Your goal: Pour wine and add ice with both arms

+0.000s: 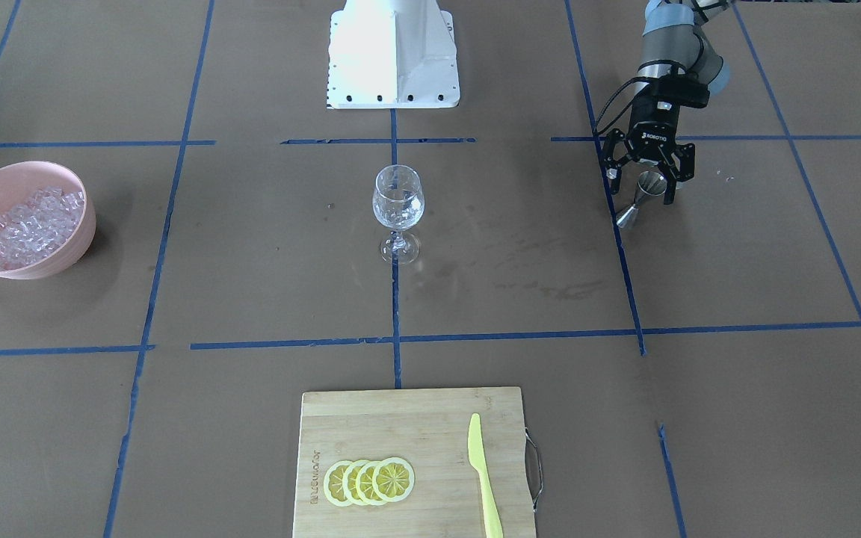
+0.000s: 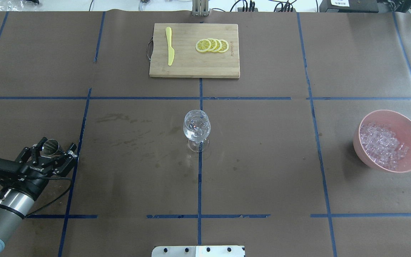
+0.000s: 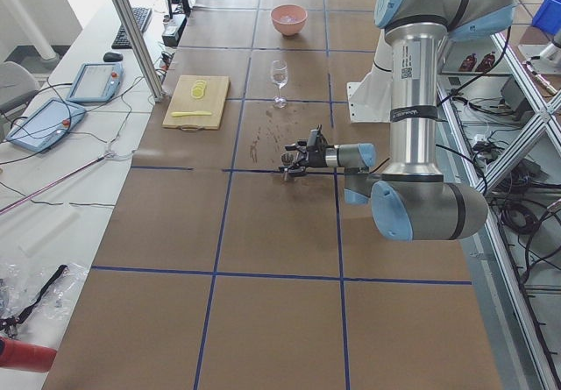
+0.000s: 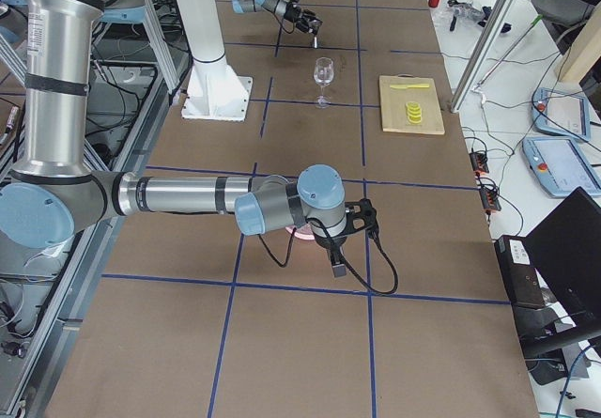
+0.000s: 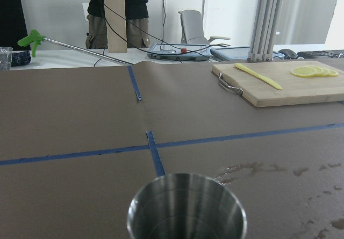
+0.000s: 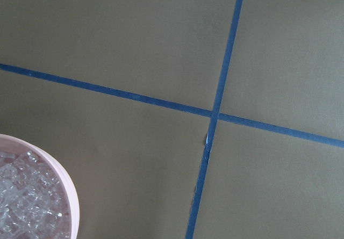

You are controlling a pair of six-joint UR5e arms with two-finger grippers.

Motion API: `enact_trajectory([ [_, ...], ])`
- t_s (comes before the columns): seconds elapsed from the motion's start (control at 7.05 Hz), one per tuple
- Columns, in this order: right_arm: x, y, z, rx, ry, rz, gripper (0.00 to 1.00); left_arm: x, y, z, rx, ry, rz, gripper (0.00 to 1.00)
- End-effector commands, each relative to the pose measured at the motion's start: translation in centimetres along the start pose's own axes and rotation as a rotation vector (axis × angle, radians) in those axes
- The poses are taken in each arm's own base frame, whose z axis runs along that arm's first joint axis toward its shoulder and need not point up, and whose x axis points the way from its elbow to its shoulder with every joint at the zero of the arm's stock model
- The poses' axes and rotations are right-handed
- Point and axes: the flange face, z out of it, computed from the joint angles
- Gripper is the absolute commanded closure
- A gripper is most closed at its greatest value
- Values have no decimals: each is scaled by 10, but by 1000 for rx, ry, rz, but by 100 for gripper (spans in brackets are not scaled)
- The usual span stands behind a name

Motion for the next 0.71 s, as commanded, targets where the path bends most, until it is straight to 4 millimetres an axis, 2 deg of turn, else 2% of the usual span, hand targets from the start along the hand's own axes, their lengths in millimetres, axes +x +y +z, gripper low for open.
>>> enact_trajectory([
  [0.0, 0, 0, 0, -1, 0, 1, 0, 4, -17, -3, 40, 7, 0, 1],
  [0.28, -1, -1, -1, 2, 0, -2, 0, -6, -39, -4, 66, 73, 25, 1],
  [0.43, -2, -2, -1, 4, 0, -3, 0, -19, -53, 10, 43, 98, 46, 1],
  [0.57, -3, -4, -2, 6, 0, -6, 0, -35, -76, 28, 25, 127, 109, 1],
])
